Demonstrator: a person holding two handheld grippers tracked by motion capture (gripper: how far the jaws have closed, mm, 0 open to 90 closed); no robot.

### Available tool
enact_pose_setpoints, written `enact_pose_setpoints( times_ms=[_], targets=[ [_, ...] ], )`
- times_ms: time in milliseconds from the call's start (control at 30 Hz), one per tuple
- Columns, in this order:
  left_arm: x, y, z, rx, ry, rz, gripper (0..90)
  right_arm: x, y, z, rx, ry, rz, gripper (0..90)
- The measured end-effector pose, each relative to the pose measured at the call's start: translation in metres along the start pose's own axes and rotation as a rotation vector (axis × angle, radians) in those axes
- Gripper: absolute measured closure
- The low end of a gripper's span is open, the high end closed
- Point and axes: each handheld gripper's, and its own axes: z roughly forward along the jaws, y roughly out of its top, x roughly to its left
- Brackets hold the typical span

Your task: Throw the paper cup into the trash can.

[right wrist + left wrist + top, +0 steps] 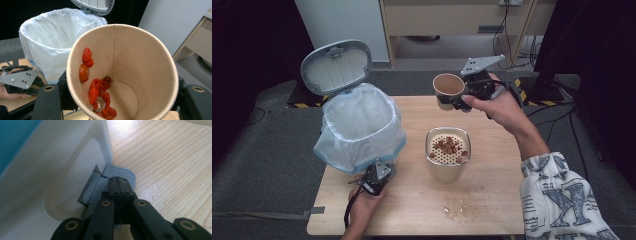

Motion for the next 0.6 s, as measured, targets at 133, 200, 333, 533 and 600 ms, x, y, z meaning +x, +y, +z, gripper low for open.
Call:
enact_pose_setpoints(
  times_ms=[133,200,333,533,600],
  targets=[
    [0.0,0.0,0.0,0.0,0.001,0.001,89.6,0.005,0.006,0.008,0.001,0.008,0.001,33.6],
    [0.0,0.0,0.0,0.0,0.001,0.002,89.6,0.007,0.009,0.012,0.003,0.011,0.002,33.6],
    [0.0,0.0,0.0,0.0,0.001,0.0,89.6,0.01,0.014,0.019,-0.004,0.017,0.013,33.5],
    [0.0,0.0,0.0,-0.001,0.001,0.0,89.6,0.012,0.021,0.029,0.002,0.024,0.023,33.5],
    [0.0,0.0,0.0,0.0,0.001,0.0,89.6,0.014,0.023,0.031,0.0,0.027,0.024,33.5]
  ],
)
